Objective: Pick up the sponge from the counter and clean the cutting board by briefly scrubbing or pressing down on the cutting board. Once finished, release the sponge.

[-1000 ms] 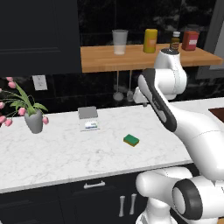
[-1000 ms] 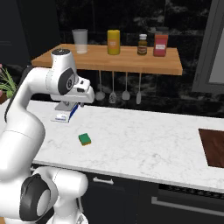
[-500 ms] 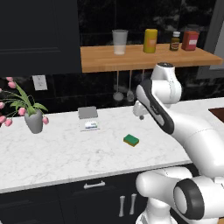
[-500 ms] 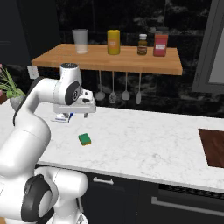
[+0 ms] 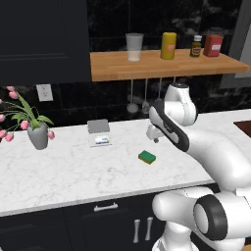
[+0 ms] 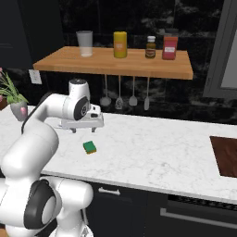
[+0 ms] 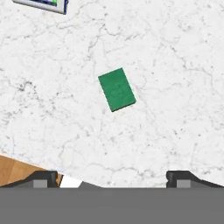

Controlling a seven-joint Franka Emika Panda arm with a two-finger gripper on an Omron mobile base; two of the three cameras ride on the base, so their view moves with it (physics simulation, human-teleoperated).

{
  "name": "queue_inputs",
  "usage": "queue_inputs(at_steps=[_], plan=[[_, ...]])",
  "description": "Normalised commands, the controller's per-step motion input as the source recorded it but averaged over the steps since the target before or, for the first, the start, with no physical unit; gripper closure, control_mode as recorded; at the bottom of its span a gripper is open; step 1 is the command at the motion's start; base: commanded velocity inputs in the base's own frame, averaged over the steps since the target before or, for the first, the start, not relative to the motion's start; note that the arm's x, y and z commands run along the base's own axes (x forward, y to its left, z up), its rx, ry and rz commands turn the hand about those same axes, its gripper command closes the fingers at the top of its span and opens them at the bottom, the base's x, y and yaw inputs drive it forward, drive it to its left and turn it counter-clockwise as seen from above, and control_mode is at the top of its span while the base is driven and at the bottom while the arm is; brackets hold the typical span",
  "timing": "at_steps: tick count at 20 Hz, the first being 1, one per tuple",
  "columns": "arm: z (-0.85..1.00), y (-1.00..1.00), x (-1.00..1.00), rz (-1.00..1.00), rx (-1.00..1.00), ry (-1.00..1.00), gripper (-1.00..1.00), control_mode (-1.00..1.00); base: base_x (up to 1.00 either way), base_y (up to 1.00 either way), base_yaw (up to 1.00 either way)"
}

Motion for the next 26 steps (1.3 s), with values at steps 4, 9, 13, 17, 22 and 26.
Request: queue_inputs(at_steps=[4,9,13,17,22,26], plan=[[-0.42,0.1,0.06,0.0,0.0,0.0,-1.0,-1.0,0.0,0.0,0.0],[-0.44,0.16,0.0,0.0,0.0,0.0,-1.0,-1.0,0.0,0.0,0.0],[-0.37,0.07,0.08,0.0,-0.03,0.0,-1.0,-1.0,0.0,0.0,0.0],[-0.17,0.0,0.24,0.0,-0.06,0.0,-1.0,-1.0,0.0,0.0,0.0],[-0.15,0.0,0.19,0.0,0.0,0.0,-1.0,-1.0,0.0,0.0,0.0],[-0.15,0.0,0.31,0.0,0.0,0.0,-1.0,-1.0,0.0,0.0,0.0]])
